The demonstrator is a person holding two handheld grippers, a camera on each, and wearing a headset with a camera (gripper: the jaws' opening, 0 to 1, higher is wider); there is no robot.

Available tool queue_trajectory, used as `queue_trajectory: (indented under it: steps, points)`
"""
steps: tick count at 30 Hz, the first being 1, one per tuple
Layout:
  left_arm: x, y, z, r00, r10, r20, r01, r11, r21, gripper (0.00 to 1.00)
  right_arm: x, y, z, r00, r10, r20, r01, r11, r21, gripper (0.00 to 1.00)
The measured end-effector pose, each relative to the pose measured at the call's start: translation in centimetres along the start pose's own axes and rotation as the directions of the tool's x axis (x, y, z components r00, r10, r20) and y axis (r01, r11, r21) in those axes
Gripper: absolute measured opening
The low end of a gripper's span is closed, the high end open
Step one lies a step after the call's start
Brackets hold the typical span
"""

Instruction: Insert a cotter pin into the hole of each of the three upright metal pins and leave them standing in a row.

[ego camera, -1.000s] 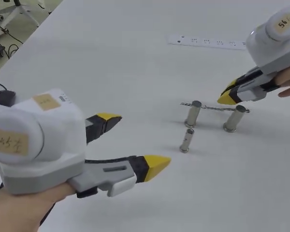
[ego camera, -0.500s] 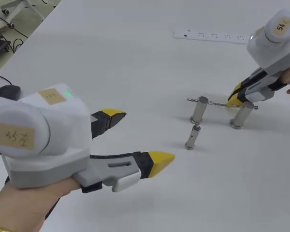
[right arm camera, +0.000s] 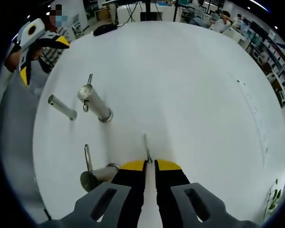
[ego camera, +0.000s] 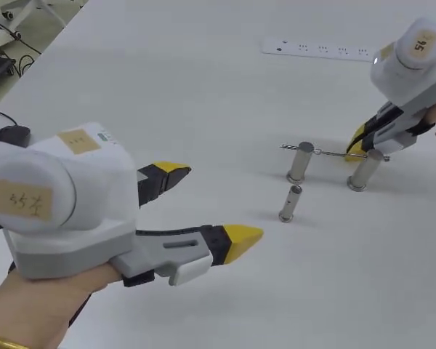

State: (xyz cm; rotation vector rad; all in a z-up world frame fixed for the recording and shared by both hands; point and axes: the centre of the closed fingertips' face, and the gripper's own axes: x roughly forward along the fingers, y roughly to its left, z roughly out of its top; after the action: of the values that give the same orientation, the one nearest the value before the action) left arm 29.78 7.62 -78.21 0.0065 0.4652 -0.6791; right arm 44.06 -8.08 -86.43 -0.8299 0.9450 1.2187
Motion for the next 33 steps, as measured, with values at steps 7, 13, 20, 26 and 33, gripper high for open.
queue_trajectory:
  steps: [7, 13, 20, 26, 33]
  points:
    - [0.0, 0.0, -0.1, 1.0000, -0.001, -0.001, 0.001, 1.000, 0.000, 0.68, -0.2, 0.4, 0.1, 0.9997, 0.023, 0.004, -0.023, 0.998, -0.057, 0.09]
    - [0.1, -0.1, -0.1, 1.0000, -0.005, -0.005, 0.005, 1.000, 0.001, 0.67, -0.2, 0.2, 0.1, 0.9989, 0.047, 0.003, -0.047, 0.996, -0.077, 0.08]
    - [0.1, -0.1, 0.0, 1.0000, -0.008, -0.002, 0.008, 1.000, 0.002, 0.67, -0.1, 0.2, 0.1, 0.9984, 0.037, -0.042, -0.043, 0.991, -0.129, 0.06]
    - [0.0, -0.1, 0.1, 1.0000, -0.009, 0.001, 0.009, 1.000, 0.005, 0.66, 0.0, -0.6, -0.2, 0.9982, 0.030, -0.052, -0.036, 0.991, -0.129, 0.04]
    - [0.0, 0.0, 0.3, 1.0000, -0.009, 0.000, 0.009, 1.000, 0.010, 0.66, 0.1, -0.9, -0.2, 0.9988, 0.022, -0.043, -0.027, 0.992, -0.127, 0.04]
